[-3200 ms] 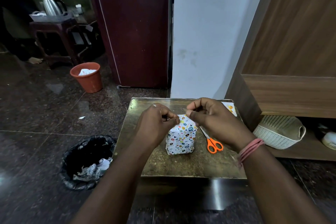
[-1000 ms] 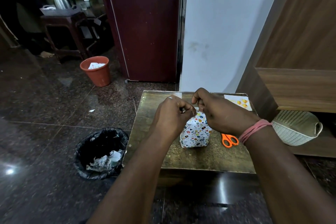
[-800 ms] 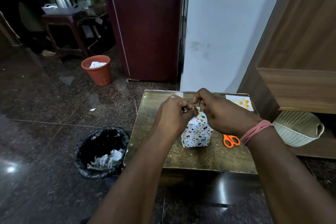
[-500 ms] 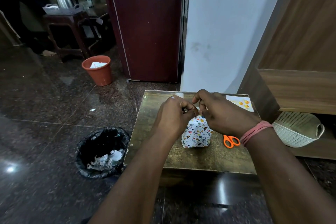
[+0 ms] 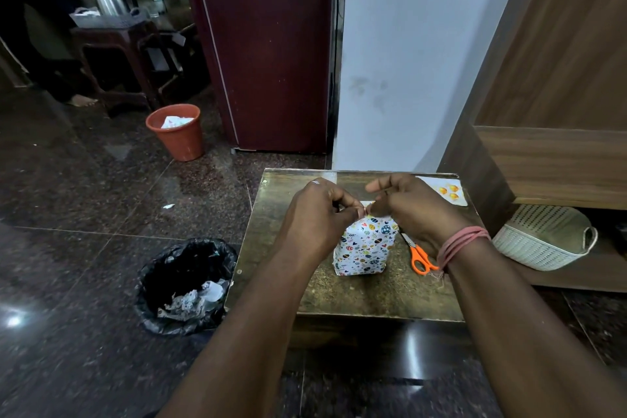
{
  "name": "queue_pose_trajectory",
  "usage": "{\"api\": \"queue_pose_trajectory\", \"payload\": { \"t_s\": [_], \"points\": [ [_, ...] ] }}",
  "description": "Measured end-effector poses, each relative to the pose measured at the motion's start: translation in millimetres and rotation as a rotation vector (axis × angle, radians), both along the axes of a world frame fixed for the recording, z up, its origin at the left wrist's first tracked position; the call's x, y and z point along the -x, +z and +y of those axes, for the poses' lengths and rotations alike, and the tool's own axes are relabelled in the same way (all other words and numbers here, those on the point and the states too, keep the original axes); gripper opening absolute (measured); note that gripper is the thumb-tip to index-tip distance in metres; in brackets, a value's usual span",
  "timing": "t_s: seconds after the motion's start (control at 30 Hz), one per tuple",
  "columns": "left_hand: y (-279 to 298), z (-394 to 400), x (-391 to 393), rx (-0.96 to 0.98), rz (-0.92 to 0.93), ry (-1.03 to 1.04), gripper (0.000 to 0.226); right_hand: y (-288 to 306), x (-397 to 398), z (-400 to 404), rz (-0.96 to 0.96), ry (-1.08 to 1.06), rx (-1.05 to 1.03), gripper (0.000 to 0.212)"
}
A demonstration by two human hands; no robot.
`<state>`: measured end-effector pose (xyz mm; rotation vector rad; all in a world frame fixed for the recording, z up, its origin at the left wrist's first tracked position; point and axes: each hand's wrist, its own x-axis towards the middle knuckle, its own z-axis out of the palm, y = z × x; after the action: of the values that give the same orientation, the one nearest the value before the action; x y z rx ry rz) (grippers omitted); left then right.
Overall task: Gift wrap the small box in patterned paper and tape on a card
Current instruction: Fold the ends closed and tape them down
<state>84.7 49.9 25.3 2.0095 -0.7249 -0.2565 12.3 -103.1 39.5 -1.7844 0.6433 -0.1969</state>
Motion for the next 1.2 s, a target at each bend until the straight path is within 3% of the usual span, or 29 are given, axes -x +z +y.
{"api": "queue_pose_trajectory", "payload": {
  "t_s": [0.13,0.3,0.43,0.57,0.67,0.8,0.9,0.97,1.07,1.13,1.2],
  "points": [
    [0.1,1.0,1.4,0.01,0.027,-0.005,0.013,-0.8,1.7,-0.3,0.046,-0.057,-0.151,0.027],
    [-1.2,1.0,1.3,0.032,0.06,0.01,0.013,-7.8,5.4,6.0,-0.013,-0.06,-0.137,0.021],
    [1.8,0.9,4.6,0.113,0.138,0.026,0.006,-7.6,14.4,-9.4,-0.083,-0.124,-0.328,0.022],
    [3.3,-0.2,8.8,0.105,0.153,0.035,0.008,-3.7,33.8,-28.3,-0.113,-0.071,-0.13,0.006],
    [6.2,4.9,6.9,0.094,0.283,-0.036,0.031,-7.6,44.2,-25.6,-0.12,0.087,-0.076,0.017],
    [4.2,12.0,3.1,0.117,0.496,-0.192,0.066,-9.2,45.9,-23.8,-0.133,0.113,-0.059,0.025],
    [-2.1,12.6,1.5,0.097,0.47,-0.163,0.068,-5.0,48.2,-27.4,-0.118,0.12,-0.092,0.026],
    [-1.3,11.7,2.4,0.083,0.427,-0.131,0.066,0.6,52.5,-39.1,-0.11,-0.008,-0.135,0.02],
    [3.3,9.5,2.6,0.091,0.357,-0.09,0.063,-4.1,62.7,-67.9,0.039,-0.213,0.124,0.01],
    [5.1,6.1,3.1,0.08,0.303,-0.075,0.061,-14.5,70.2,-82.8,0.207,-0.225,0.381,0.012],
    [7.4,3.2,6.5,0.056,0.22,-0.057,0.063,-25.8,76.1,-90.9,0.39,-0.168,0.477,0.007]
  ]
}}
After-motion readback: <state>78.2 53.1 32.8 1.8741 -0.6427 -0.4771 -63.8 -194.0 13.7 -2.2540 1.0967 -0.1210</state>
